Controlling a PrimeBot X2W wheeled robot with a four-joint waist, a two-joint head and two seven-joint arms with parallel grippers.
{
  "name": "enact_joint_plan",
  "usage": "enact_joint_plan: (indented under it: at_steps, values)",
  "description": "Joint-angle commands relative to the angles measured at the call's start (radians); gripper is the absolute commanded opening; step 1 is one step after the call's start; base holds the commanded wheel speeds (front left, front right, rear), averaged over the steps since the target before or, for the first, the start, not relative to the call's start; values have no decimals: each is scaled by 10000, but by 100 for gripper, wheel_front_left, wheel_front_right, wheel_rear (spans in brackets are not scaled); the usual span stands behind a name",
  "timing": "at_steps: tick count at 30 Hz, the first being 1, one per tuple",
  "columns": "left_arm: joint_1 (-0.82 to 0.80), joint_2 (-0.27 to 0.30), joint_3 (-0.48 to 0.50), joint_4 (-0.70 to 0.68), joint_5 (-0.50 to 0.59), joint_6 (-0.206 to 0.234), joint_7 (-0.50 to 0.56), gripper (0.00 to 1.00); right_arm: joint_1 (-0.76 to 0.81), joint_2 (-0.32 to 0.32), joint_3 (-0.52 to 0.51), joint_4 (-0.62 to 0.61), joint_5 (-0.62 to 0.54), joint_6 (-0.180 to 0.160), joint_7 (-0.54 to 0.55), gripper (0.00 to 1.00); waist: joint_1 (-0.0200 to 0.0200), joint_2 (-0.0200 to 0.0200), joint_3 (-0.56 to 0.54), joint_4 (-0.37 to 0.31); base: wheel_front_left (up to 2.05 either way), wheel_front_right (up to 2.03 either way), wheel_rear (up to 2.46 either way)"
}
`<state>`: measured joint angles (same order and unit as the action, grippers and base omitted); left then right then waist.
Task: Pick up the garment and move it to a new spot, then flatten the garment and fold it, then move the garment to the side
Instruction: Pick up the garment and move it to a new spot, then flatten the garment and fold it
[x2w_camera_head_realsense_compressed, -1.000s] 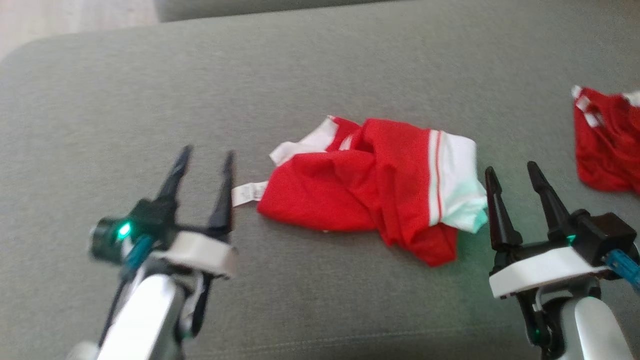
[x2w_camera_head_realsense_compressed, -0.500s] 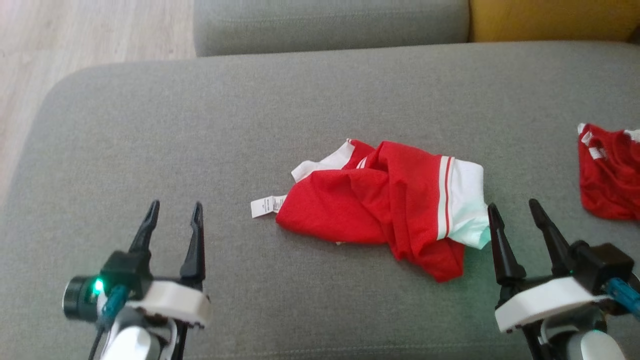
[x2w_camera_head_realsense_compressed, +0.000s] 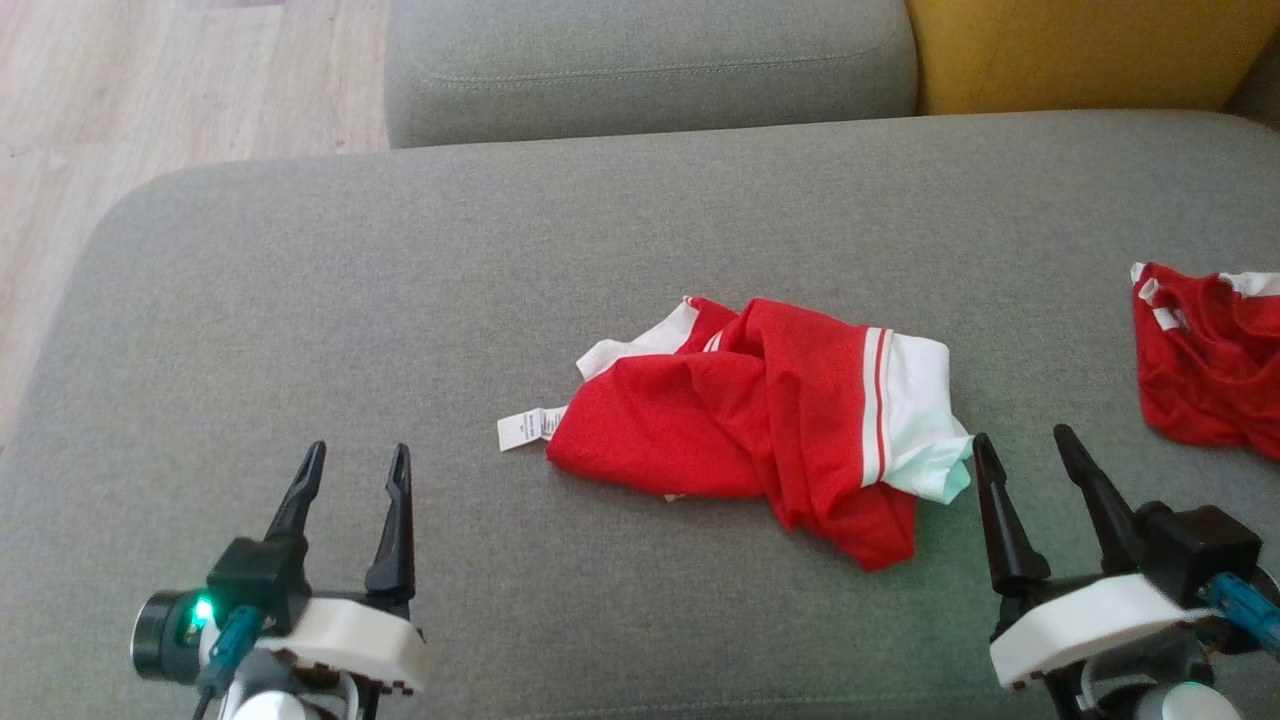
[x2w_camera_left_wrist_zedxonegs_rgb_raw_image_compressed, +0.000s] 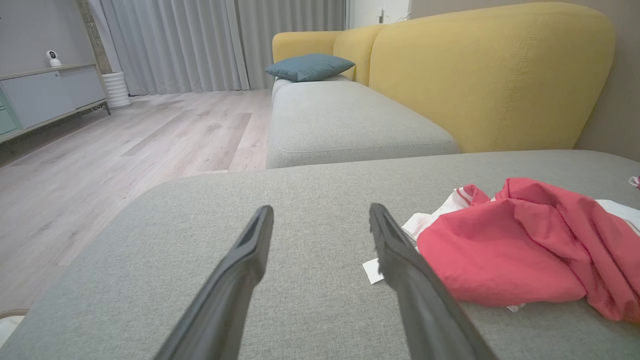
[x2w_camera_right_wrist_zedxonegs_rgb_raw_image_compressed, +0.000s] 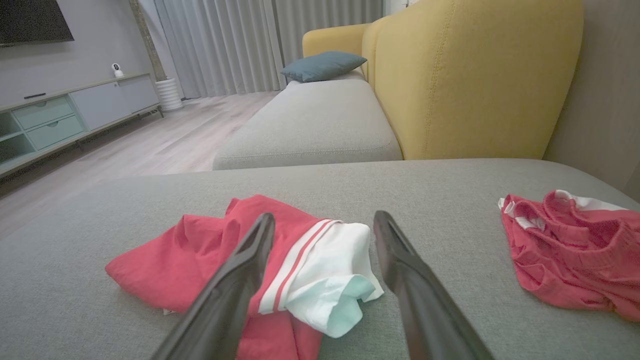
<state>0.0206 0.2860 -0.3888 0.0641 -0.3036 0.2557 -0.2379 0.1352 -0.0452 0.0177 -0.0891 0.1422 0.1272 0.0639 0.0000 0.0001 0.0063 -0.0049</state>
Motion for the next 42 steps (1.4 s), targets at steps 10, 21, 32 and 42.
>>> enact_joint_plan:
  at_steps: [10, 21, 32, 42]
  values:
    - [-339, 275, 264, -351, -117, 74, 6, 100, -307, -51, 235, -402, 59, 35, 86, 100, 0, -1, 73, 6, 0, 0, 0]
    - [-449, 281, 182, -312, -89, 129, -1, 100, -316, -51, 266, -269, 110, 35, 330, 100, 0, -1, 149, 37, 0, 0, 0]
    - [-922, 214, 144, -318, -41, 139, -55, 100, -834, -51, 68, 911, 187, 35, 1076, 100, 0, -1, 685, 157, 0, 0, 0]
    - [-1425, 71, 91, -152, 36, 31, -157, 100, -2269, -68, 389, 2637, 866, 35, 1581, 100, 0, -1, 1251, 281, 0, 0, 0]
